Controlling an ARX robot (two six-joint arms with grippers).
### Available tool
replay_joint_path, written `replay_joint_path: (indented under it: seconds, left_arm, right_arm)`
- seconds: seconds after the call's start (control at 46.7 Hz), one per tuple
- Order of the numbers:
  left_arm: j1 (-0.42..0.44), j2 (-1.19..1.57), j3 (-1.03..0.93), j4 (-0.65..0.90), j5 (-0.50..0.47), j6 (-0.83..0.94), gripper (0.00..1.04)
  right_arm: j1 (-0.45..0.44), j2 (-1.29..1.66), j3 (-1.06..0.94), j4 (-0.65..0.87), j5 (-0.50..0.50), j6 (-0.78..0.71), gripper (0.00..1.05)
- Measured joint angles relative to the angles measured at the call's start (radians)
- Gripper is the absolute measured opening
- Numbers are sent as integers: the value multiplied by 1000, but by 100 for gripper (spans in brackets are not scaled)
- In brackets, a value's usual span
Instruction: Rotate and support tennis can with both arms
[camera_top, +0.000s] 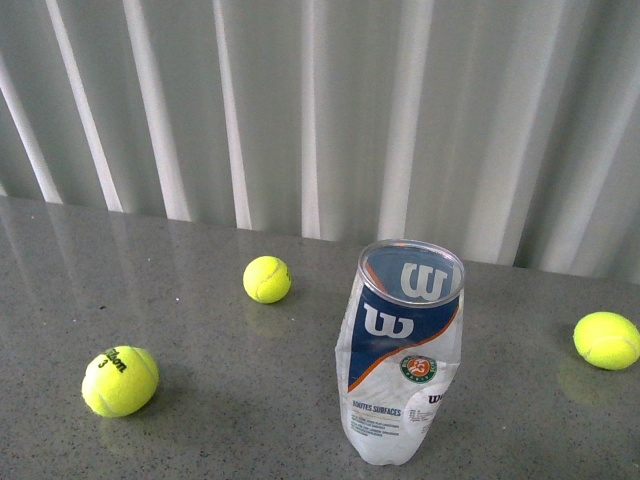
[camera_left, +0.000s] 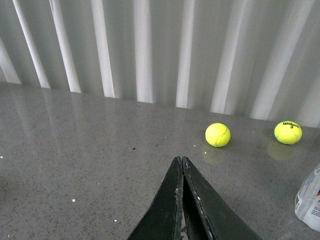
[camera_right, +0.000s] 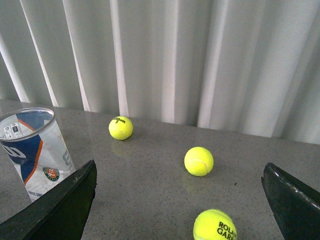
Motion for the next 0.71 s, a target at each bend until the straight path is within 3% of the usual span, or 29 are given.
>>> replay_joint_path:
  seconds: [0.128, 0.214, 0.514, 0.706]
  left_arm:
    - [0, -42, 0, -42, 0, 0, 4]
    - [0, -175, 0, -201, 0, -2, 4]
    - [0, -202, 0, -208, 0, -2, 4]
    - [0, -202, 0, -209, 0, -3, 33]
  right_arm:
    - [0, 0, 0, 0, 0, 0, 98]
    - [0, 0, 0, 0, 0, 0, 98]
    - [0, 0, 0, 0, 0, 0, 98]
    - [0, 0, 0, 0, 0, 0, 98]
